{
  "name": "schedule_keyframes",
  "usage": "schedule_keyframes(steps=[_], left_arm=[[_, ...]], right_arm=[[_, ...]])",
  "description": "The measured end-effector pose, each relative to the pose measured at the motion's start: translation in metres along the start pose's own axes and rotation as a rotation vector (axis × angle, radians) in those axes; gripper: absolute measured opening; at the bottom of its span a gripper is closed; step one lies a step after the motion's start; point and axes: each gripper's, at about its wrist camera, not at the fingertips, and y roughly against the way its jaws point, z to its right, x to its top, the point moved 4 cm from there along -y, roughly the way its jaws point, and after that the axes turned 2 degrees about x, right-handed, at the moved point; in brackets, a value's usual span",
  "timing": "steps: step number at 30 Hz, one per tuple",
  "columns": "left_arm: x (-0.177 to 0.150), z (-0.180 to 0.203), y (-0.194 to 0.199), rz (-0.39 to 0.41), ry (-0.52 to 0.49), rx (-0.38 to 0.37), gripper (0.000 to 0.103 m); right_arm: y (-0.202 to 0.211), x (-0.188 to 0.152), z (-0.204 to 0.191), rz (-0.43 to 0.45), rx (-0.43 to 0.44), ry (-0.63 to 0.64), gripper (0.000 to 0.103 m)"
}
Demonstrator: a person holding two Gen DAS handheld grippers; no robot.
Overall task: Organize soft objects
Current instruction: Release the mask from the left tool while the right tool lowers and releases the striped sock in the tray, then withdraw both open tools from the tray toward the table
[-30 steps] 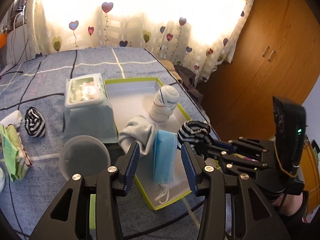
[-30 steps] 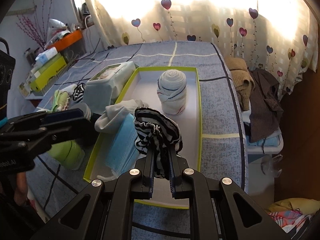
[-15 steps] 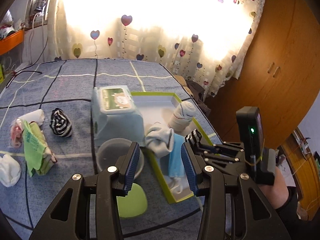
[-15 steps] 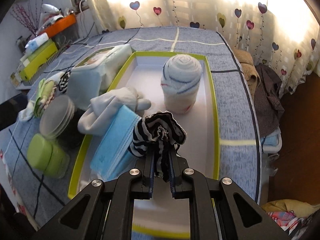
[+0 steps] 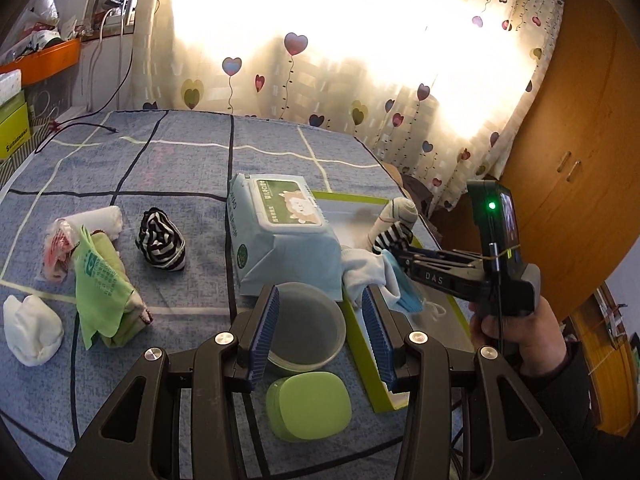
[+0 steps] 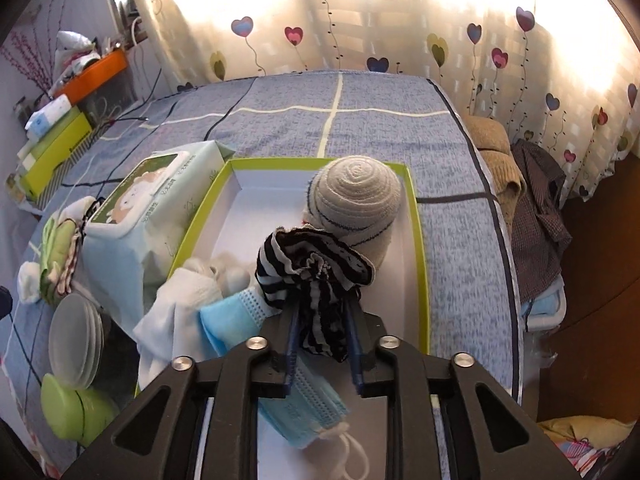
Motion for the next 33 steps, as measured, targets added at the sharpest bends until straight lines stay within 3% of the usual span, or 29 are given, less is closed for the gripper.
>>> schedule_keyframes(steps=[2,3,11,21,33], left_arm=[[0.001,0.000,0.000,0.001,-0.003,0.004,0.045],[0.001,-0.001,0.001,0.005,-0.004,0.009,0.045],[-0.002,-0.003,0.002,0.002,-0.007,0.041,0.045],[-0.010,-0.010,0.022,0.031,-0.001,0.072,0.045],[-0.022,-0.025,0.053,0.069,0.018,0.083,0.044]], right_arm=[[0.005,0.002,-0.001,0.009,-0.012,0.008,0.043],[0.008,0.002,-0.001,0.014,-0.014,0.007,0.045],[0.056,-0.019,-0.007,0.068,-0.025,-0.007,0.048],[0.114,-0.046,-0.046,0.138,0.018,0.055,0.050],[0.137,-0.056,-0.094,0.176,0.072,0.140,0.050]])
